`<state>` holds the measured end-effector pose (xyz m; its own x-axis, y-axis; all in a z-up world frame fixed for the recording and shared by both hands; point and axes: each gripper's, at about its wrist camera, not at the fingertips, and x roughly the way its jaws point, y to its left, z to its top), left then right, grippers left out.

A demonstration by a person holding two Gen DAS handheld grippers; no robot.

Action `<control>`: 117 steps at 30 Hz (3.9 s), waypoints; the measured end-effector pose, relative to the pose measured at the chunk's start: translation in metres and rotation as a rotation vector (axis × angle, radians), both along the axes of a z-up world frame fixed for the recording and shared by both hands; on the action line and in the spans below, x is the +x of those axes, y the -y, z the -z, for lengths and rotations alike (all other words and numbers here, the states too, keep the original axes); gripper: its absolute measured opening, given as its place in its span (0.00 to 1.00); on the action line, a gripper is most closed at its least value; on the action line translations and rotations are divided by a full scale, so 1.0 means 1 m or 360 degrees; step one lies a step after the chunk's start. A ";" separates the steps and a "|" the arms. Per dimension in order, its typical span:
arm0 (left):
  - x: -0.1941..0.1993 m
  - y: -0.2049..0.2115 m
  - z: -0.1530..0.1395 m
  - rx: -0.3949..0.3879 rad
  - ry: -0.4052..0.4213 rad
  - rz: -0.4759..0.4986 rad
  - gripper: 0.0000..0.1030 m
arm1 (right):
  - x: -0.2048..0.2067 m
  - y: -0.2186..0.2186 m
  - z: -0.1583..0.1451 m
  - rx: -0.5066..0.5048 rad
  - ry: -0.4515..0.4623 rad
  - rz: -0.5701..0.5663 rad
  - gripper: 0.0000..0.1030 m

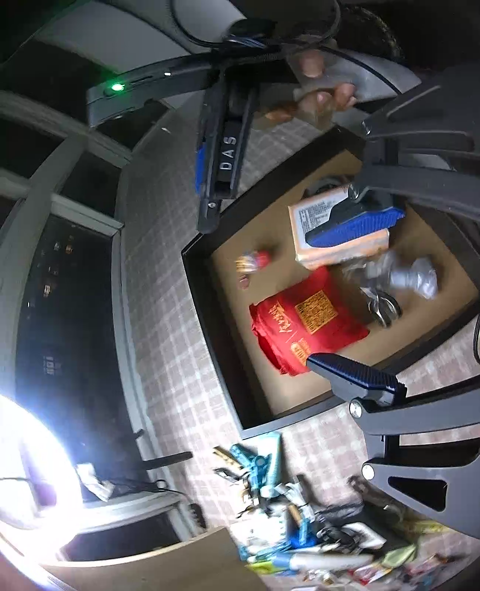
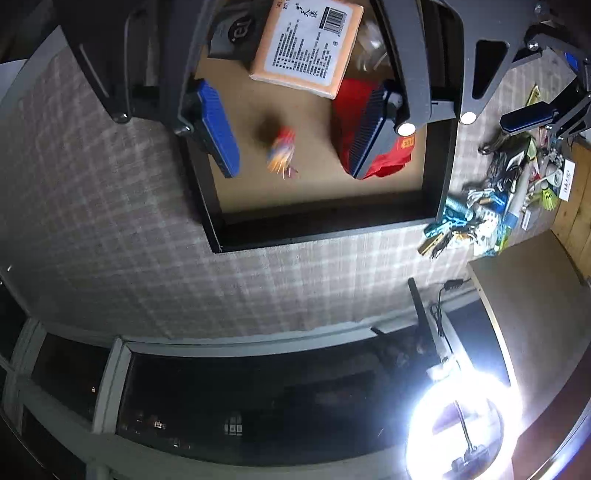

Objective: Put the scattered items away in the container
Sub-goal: 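Carry the figurine keychain to the tray and release it, then move both grippers back over the cluttered table, then grasp the white cable with the left gripper while the right gripper grasps it too, then carry the white cable into the black tray with both grippers and release it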

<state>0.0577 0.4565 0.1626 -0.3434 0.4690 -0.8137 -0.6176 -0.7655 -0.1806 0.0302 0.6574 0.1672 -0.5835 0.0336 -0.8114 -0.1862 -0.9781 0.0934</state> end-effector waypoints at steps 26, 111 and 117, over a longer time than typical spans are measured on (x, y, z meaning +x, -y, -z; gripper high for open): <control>-0.036 0.257 0.008 -0.0048 0.0019 -0.0635 0.51 | -0.018 0.195 -0.005 -0.0073 -0.0084 -0.0395 0.59; -0.084 0.383 0.051 -0.0204 0.0152 -0.0194 0.05 | -0.151 0.506 0.076 -0.0865 0.0619 -0.0775 0.16; -0.068 0.343 0.033 -0.0161 0.0082 -0.0095 0.05 | -0.120 0.442 0.042 -0.0911 0.0480 -0.0685 0.15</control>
